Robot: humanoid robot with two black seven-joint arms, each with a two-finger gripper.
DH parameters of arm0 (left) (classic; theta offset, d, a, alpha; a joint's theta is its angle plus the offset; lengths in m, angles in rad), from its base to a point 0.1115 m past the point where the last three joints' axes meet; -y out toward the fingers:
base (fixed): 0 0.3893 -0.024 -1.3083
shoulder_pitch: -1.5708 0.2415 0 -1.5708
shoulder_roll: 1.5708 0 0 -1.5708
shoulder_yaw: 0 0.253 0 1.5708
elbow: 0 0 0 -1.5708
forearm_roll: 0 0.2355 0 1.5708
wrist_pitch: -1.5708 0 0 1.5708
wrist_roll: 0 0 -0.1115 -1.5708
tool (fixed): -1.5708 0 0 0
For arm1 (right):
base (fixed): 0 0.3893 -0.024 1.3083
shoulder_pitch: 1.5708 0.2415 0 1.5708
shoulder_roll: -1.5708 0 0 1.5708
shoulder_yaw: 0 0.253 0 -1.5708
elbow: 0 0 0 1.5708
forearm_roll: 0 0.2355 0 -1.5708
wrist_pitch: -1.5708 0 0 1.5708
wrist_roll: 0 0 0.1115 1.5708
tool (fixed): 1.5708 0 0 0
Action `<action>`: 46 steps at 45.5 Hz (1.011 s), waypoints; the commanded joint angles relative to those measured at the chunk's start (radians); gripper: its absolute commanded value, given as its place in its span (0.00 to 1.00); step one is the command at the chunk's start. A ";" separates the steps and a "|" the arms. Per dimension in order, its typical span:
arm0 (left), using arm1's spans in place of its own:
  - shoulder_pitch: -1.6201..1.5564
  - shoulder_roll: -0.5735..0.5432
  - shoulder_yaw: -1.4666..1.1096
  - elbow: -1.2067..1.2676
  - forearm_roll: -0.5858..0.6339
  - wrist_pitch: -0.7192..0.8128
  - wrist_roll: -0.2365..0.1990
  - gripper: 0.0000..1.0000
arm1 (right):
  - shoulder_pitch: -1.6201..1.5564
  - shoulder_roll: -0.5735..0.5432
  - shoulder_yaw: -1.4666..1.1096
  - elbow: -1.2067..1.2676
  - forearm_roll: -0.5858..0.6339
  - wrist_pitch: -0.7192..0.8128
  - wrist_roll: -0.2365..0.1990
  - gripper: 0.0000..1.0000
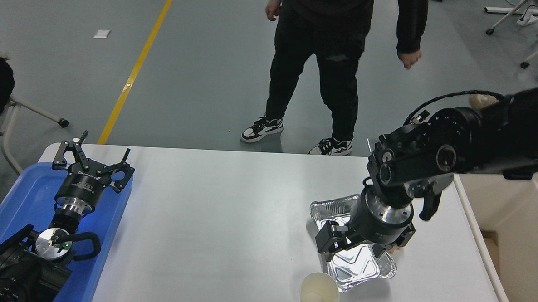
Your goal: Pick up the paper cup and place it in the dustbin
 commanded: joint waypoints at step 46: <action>-0.002 0.001 0.003 -0.002 0.002 0.000 0.002 0.99 | -0.383 -0.015 0.028 -0.096 -0.079 -0.286 0.000 0.47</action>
